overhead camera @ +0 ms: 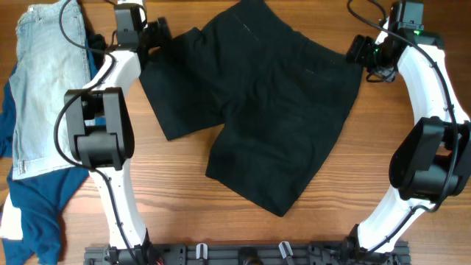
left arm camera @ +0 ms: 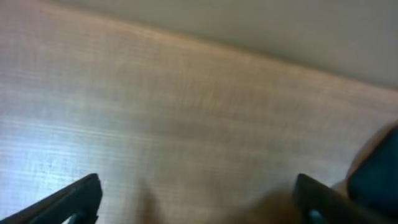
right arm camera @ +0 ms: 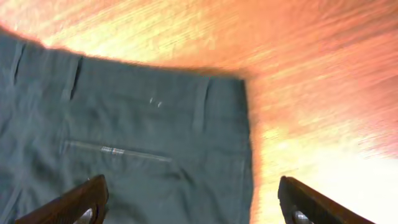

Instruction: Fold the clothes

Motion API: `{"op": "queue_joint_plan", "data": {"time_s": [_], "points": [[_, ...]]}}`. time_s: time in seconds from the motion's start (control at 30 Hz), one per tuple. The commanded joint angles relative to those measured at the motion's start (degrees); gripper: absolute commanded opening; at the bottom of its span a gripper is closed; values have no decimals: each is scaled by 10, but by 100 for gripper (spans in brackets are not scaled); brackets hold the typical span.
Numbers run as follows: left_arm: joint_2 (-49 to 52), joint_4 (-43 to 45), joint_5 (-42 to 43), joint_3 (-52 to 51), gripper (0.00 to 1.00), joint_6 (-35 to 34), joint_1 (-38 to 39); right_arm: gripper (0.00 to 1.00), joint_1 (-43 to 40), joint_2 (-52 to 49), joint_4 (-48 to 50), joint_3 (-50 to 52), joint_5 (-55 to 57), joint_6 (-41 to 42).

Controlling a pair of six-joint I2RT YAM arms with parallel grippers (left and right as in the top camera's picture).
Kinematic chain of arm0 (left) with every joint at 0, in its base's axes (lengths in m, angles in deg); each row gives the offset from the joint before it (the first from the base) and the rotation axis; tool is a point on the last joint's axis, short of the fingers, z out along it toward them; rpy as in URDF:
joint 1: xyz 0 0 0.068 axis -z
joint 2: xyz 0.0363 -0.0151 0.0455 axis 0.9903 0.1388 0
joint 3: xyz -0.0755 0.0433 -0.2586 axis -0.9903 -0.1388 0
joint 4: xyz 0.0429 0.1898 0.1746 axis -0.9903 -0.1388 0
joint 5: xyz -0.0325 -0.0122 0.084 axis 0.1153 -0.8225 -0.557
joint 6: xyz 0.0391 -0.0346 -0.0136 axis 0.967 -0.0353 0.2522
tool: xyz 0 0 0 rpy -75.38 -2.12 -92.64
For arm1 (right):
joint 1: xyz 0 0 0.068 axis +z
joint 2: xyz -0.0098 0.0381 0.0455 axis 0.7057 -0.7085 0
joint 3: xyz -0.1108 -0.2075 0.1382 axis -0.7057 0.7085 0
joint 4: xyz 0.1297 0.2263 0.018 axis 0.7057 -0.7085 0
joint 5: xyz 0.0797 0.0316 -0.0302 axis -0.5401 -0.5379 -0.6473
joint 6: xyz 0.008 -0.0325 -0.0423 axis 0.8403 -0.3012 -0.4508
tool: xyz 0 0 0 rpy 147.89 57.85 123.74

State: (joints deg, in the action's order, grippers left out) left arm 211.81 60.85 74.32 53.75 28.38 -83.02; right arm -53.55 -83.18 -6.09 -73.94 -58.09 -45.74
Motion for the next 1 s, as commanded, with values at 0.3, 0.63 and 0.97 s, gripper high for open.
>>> {"op": "queue_joint_plan", "data": {"time_s": [0.3, 0.63, 0.97], "points": [[-120, -455, 160, 0, 100, -78, 32, 72, 1, -71, 94, -12, 26, -99], [-120, -445, 129, 0, 100, -78, 61, 60, 1, -148, 96, -12, 10, -102], [-120, -432, 118, 0, 100, -78, 91, 4, -26, -149, -34, -12, 100, 56]]}}
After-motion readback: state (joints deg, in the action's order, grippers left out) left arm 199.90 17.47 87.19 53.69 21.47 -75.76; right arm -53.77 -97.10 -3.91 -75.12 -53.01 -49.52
